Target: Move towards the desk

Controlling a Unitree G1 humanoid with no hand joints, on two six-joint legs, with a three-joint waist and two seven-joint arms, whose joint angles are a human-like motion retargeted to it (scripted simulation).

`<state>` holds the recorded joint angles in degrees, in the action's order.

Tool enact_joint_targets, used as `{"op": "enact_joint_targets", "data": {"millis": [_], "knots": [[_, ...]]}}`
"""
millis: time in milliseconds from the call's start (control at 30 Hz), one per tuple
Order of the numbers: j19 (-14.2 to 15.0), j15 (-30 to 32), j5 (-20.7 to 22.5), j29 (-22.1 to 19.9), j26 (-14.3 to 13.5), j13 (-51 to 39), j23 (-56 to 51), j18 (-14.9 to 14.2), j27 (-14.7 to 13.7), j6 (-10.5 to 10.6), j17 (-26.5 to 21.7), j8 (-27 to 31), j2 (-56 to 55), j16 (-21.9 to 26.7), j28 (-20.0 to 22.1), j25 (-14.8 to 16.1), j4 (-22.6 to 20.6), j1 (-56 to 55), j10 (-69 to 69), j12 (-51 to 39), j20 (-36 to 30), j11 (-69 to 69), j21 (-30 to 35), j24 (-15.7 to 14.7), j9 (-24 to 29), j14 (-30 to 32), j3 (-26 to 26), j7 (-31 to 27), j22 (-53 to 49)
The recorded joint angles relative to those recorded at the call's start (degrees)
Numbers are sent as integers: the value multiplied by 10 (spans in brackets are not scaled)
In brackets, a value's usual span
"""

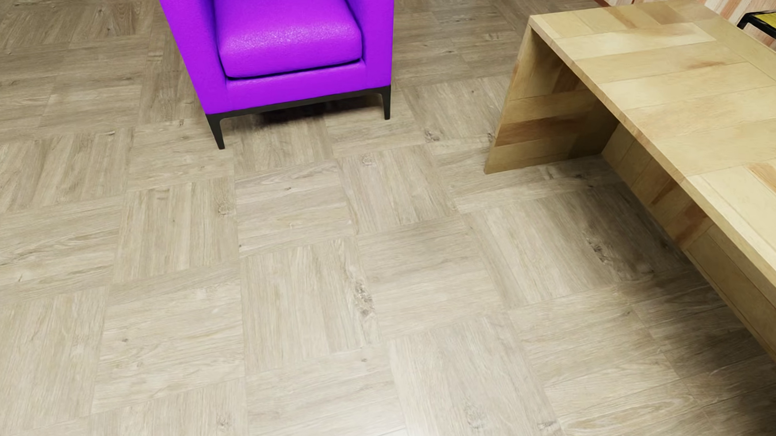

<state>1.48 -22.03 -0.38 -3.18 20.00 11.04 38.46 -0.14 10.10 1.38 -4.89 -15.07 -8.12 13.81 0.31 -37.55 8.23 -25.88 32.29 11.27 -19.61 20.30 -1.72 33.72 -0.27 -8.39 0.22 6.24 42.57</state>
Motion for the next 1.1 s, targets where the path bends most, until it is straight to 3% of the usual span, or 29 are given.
{"op": "enact_joint_targets", "data": {"millis": [267, 400, 467, 567, 600, 733, 800, 867, 933, 1033, 1067, 1100], "knots": [[23, 2, -38, -17, 3, 2, 23, 10, 12, -9, 16, 56, -5, -22, -11, -2, -22, 91, -87, -14, -15, 53, -4, 28, -4, -20, -7, 78, -2], [30, 8, -40, -35, -2, 6, 29, 14, 34, -8, 20, 93, -15, -30, -6, 4, -17, 121, -107, -27, -21, 67, -17, 38, -5, -33, -11, 126, -20], [25, 11, -52, -40, -8, 14, 27, 16, 31, -7, 18, 62, -41, -29, -7, 11, -9, 127, -109, -39, -31, 103, -31, 41, -4, -41, -11, 154, -24], [-15, -1, -115, -36, -19, 22, 27, 17, 19, -15, 11, -124, -57, -17, -6, 11, 0, 129, -101, -48, -41, 137, -38, 42, -5, -52, -11, 204, -35], [-25, -8, -116, -32, -18, 23, 32, 15, 15, -19, 9, -145, -50, -12, -2, 8, 3, 132, -98, -45, -33, 120, -35, 36, -6, -55, -14, 220, -38], [-22, -1, -58, -2, -3, 26, 53, 6, 10, -23, 5, -88, -24, 9, 18, -18, 70, 102, 17, -37, 8, 38, -2, 22, 2, -60, -22, 249, -25], [-26, 2, -35, 3, -5, 27, 52, -20, 14, -18, 1, -62, -30, 14, 27, -20, 123, 51, 127, -37, 14, 36, 4, 15, 7, -15, -18, 230, -4], [-26, 5, -19, -11, -12, 21, 52, -25, 25, -13, -3, -31, -35, 20, 30, -17, 143, -1, 210, -30, 1, 37, 3, 24, 12, 13, -13, 160, 8], [-21, 9, -10, -26, -17, 19, 49, -37, 27, -9, -5, 2, -42, 22, 38, -6, 122, -22, 216, -20, -10, 45, -4, 38, 14, -25, -10, 74, 11], [-4, 18, -3, -49, -23, 20, 38, -60, 9, -4, -14, 60, -51, 8, 57, -1, 44, 19, 71, -6, -4, 40, -4, 34, 11, -40, -9, -78, 11], [2, 21, -2, -59, -27, 20, 33, -64, 3, -3, -16, 81, -54, 3, 61, -2, 27, 44, 25, -3, -6, 38, -2, 33, 10, -44, -9, -112, 12], [11, 23, 1, -73, -29, 20, 28, -65, -2, -1, -15, 103, -60, 0, 62, 0, 27, 66, 0, -3, -8, 40, -5, 32, 10, -61, -12, -106, 13]]}}
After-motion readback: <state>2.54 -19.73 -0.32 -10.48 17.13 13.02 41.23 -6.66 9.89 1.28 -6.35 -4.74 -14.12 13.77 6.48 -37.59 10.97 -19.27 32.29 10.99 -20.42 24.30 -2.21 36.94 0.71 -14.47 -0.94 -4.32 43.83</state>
